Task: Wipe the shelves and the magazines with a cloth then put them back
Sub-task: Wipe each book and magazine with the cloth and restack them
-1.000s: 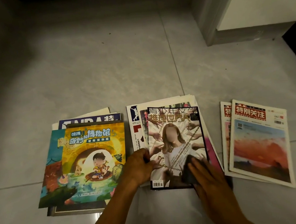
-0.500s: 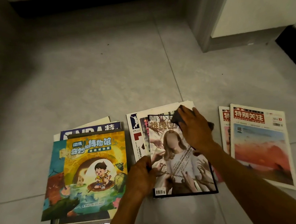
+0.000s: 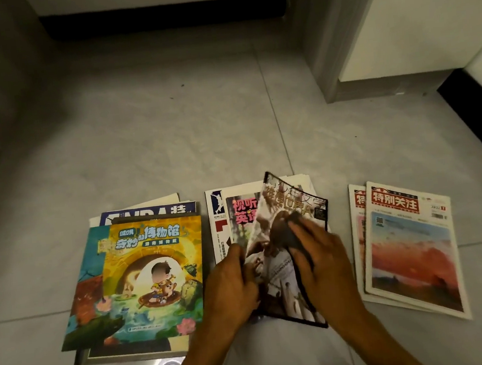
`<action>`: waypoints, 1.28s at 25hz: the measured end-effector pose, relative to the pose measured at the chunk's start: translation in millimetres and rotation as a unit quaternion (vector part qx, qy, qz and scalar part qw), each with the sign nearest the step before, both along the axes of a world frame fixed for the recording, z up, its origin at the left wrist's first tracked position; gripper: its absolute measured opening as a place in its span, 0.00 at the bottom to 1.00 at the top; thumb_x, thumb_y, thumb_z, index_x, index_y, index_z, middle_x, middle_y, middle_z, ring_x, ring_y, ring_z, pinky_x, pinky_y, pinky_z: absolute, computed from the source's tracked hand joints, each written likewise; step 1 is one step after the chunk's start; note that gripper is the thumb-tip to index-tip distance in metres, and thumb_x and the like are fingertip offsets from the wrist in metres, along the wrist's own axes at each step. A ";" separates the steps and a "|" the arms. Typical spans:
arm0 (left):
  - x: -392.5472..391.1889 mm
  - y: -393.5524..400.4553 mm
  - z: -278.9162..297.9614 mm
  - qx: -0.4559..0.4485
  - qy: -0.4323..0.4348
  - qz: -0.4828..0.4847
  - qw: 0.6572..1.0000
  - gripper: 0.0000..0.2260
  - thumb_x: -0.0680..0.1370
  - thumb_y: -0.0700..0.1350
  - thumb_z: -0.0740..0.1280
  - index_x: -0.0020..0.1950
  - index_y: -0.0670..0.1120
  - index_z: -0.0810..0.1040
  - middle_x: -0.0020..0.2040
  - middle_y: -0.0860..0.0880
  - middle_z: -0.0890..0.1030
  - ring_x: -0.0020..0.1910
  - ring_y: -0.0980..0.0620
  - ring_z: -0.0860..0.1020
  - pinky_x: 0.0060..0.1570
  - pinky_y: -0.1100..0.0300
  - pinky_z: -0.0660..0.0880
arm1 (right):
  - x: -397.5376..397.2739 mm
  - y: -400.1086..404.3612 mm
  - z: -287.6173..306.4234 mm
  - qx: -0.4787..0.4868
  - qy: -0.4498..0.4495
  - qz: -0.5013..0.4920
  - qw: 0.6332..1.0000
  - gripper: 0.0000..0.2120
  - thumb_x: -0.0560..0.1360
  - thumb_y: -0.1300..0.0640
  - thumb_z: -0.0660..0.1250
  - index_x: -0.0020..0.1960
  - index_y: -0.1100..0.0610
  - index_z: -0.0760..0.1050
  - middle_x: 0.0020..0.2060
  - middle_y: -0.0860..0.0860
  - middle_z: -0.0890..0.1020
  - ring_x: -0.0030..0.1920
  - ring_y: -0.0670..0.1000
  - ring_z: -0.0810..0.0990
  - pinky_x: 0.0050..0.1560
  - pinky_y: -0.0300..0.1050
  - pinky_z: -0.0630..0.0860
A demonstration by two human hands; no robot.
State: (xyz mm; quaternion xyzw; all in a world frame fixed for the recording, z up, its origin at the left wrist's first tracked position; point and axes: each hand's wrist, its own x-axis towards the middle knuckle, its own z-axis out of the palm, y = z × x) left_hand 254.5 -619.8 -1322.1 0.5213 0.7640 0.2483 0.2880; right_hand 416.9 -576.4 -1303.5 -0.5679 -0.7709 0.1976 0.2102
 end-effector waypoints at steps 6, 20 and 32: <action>0.7 -1.0 36.5 0.158 0.102 -0.127 0.974 0.14 0.77 0.42 0.66 0.62 0.47 0.73 0.49 0.45 0.83 0.45 0.47 0.83 0.43 0.55 0.81 | -13.9 51.2 49.8 0.095 -0.228 0.196 0.949 0.34 0.59 0.61 0.78 0.64 0.53 0.74 0.61 0.53 0.78 0.62 0.59 0.70 0.58 0.59 0.71; 4.3 -12.8 54.4 0.073 -0.340 0.082 0.934 0.02 0.74 0.43 0.72 0.43 0.49 0.82 0.38 0.53 0.85 0.39 0.55 0.83 0.40 0.60 0.78 | -12.9 21.3 92.8 -0.007 -0.039 0.109 0.993 0.17 0.71 0.57 0.67 0.59 0.49 0.74 0.52 0.47 0.76 0.55 0.51 0.70 0.56 0.50 0.68; 1.6 -12.2 68.6 0.092 -0.369 0.026 0.924 0.07 0.72 0.45 0.70 0.48 0.46 0.83 0.44 0.48 0.85 0.46 0.49 0.84 0.48 0.49 0.80 | 12.0 18.1 86.0 0.077 -0.058 0.047 0.994 0.18 0.68 0.51 0.60 0.57 0.52 0.75 0.50 0.51 0.81 0.53 0.54 0.75 0.51 0.52 0.73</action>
